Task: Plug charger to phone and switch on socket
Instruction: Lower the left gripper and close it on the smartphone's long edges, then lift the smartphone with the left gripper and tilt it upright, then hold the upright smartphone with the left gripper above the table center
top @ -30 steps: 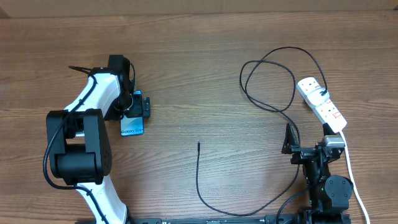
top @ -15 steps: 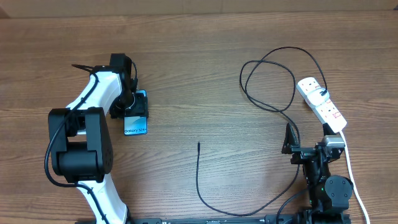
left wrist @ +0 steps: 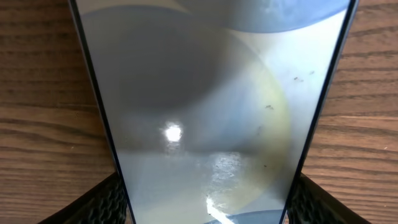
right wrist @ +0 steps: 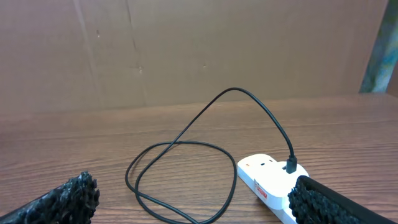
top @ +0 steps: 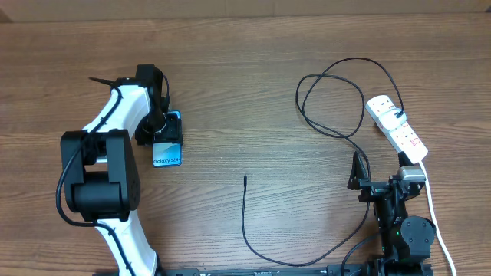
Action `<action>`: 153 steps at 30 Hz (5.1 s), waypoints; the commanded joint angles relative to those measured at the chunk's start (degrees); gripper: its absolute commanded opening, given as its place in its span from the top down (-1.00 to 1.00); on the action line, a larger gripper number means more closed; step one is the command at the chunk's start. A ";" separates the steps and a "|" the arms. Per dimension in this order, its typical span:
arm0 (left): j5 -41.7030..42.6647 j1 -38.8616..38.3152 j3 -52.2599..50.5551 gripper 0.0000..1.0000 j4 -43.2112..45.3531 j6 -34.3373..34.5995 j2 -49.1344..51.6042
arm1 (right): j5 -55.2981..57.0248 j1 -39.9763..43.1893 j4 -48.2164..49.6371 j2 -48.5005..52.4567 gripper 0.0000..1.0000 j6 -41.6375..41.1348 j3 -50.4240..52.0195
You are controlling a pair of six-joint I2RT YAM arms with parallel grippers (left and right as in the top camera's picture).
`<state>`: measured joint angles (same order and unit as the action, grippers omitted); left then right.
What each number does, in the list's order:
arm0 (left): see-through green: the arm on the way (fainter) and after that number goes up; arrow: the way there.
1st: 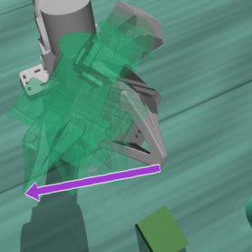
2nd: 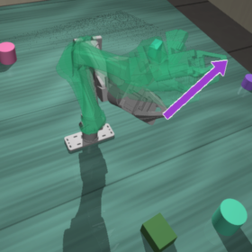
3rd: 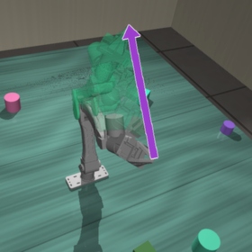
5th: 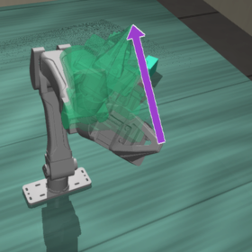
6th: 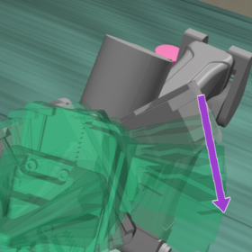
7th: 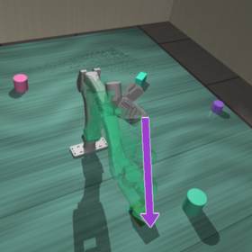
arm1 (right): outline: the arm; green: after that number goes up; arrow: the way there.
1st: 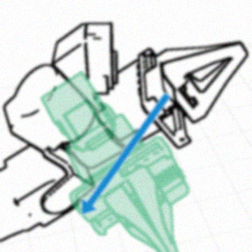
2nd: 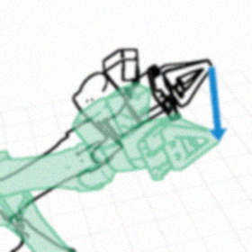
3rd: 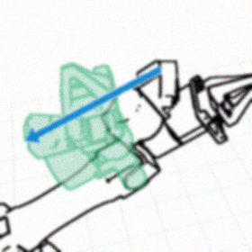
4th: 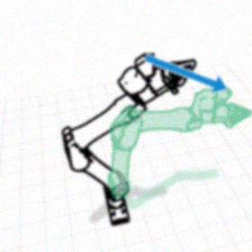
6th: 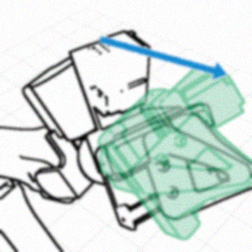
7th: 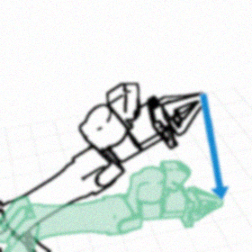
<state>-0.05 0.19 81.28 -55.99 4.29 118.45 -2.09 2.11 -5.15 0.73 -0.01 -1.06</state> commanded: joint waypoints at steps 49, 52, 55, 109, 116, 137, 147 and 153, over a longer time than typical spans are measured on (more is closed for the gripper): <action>45.94 0.15 9.18 0.26 -9.57 -3.08 3.04 | 0.55 -0.39 0.33 -0.57 -1.00 -0.13 0.59; 50.99 0.15 9.18 0.25 -9.70 -3.06 3.04 | 0.55 -0.39 0.33 -0.57 -1.00 -0.13 0.59; 56.22 0.15 9.18 0.25 -10.14 -3.02 3.04 | 0.55 -0.39 0.33 -0.57 -1.00 -0.15 0.59; 55.45 0.15 9.75 0.55 -29.73 -7.50 -41.33 | 0.55 -0.39 0.33 -0.57 -1.00 -0.13 0.59; 54.95 0.15 8.74 0.55 -29.16 -7.28 -42.45 | 0.55 -0.39 0.33 -0.57 -1.00 -0.13 0.59; 60.17 0.15 -13.38 0.48 -1.99 11.47 -41.81 | 0.55 -0.39 0.33 -0.57 -1.00 -0.15 0.59; 64.92 0.15 -14.75 0.48 0.81 13.46 -35.65 | 0.55 -0.39 0.33 -0.57 -1.00 -0.15 0.59; 72.78 0.15 -14.75 0.53 1.51 13.29 -29.97 | 0.55 -0.39 0.33 -0.57 -1.00 -0.13 0.59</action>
<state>63.94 0.36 66.76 -55.00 16.88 86.24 -2.09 2.09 -5.13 0.73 -0.01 -1.06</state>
